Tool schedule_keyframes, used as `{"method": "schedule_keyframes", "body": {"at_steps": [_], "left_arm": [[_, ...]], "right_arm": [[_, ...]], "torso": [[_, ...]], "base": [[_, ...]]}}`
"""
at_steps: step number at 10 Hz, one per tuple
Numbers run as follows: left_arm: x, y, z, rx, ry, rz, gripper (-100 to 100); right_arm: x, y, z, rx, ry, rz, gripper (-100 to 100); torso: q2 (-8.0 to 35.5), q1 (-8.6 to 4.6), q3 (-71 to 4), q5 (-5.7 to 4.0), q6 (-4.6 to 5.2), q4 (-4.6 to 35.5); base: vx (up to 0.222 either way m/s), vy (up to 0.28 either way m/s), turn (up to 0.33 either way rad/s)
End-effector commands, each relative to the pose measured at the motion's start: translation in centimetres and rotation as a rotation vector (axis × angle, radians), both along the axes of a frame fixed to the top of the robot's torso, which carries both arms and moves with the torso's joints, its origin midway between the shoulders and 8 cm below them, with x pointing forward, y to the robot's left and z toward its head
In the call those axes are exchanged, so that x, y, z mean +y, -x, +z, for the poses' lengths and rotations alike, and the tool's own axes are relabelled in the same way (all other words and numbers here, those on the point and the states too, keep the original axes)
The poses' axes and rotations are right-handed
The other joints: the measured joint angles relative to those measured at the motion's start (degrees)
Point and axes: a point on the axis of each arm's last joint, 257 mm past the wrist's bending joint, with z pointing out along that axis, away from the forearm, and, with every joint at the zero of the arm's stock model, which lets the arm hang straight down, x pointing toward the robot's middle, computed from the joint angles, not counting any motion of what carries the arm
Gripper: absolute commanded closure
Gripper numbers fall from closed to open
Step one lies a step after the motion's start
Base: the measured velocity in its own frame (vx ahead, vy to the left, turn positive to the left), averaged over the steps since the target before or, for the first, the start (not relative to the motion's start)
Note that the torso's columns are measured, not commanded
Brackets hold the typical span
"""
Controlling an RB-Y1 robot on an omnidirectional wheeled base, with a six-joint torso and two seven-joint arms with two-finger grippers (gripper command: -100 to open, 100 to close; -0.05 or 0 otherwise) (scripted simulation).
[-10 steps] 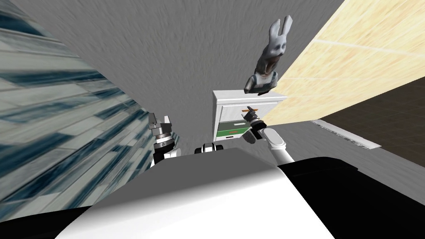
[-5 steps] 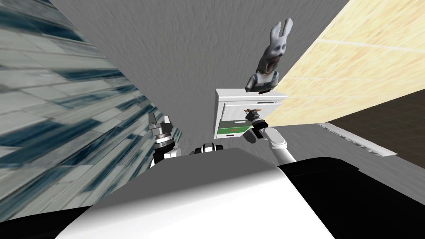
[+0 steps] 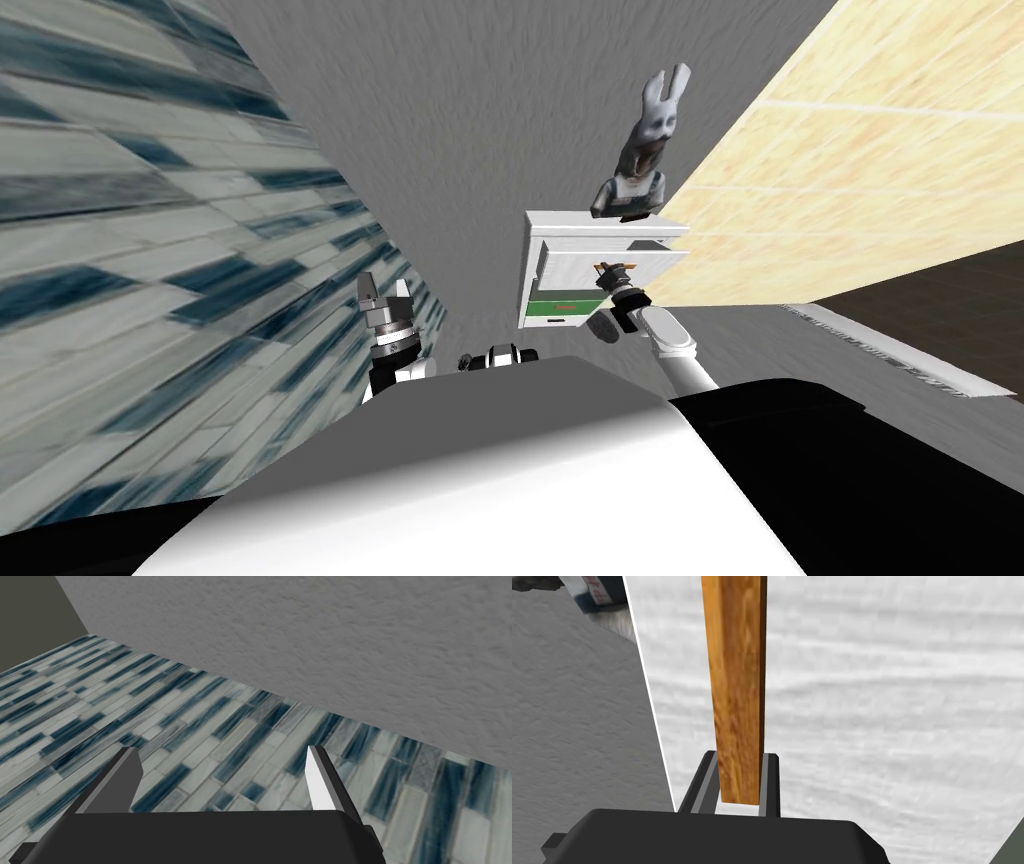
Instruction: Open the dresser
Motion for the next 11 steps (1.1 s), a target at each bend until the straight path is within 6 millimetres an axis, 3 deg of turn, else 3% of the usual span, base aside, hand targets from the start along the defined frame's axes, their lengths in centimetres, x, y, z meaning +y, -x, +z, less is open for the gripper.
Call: {"method": "schedule_keyframes", "body": {"at_steps": [1, 3, 4, 7, 8, 9, 10, 11], "left_arm": [[0.0, 0.0, 0.0, 0.000, 0.000, 0.000, 0], [0.0, 0.0, 0.0, 0.000, 0.000, 0.000, 0], [0.0, 0.0, 0.0, 0.000, 0.000, 0.000, 0], [0.0, 0.0, 0.0, 0.000, 0.000, 0.000, 0], [0.0, 0.0, 0.0, 0.000, 0.000, 0.000, 0], [0.0, 0.0, 0.0, 0.000, 0.000, 0.000, 0], [0.0, 0.0, 0.0, 0.000, 0.000, 0.000, 0], [0.0, 0.0, 0.0, 0.000, 0.000, 0.000, 0]], "right_arm": [[-1.8, 0.0, 0.0, 0.000, 0.001, -0.037, 100], [-3.0, 0.1, 0.1, 0.000, 0.001, -0.062, 100], [-4.3, 0.1, 0.3, 0.008, 0.003, -0.078, -100], [-9.2, 0.2, 1.4, 0.016, 0.003, -0.152, -100], [-9.5, 0.3, 1.2, 0.020, 0.002, -0.158, -100], [-11.2, 0.4, 1.7, 0.021, 0.002, -0.185, -100], [-11.2, 0.4, 1.7, 0.021, 0.002, -0.185, -100], [-12.9, 0.6, 2.3, 0.020, 0.002, -0.213, -100]], "torso": [[0.13, -0.02, 0.05, -0.07, -0.11, -0.06], [0.34, -0.04, 0.20, -0.14, -0.06, -0.05], [0.31, -0.05, 0.19, -0.12, 0.00, -0.03], [0.02, -0.04, 0.00, -0.08, -0.04, -0.10], [0.13, -0.01, 0.07, -0.10, -0.07, -0.09], [0.11, -0.11, 0.08, -0.14, 0.03, -0.09], [0.10, -0.15, 0.06, -0.16, -0.04, -0.11], [0.08, -0.13, 0.05, -0.15, -0.01, -0.11]], "base": [[-0.169, 0.006, 0.188], [-0.189, 0.006, 0.124], [-0.141, 0.017, 0.186], [-0.124, 0.033, 0.282], [-0.098, 0.028, 0.119], [-0.077, 0.020, 0.157], [-0.061, 0.016, 0.095], [-0.076, 0.029, 0.179]]}}
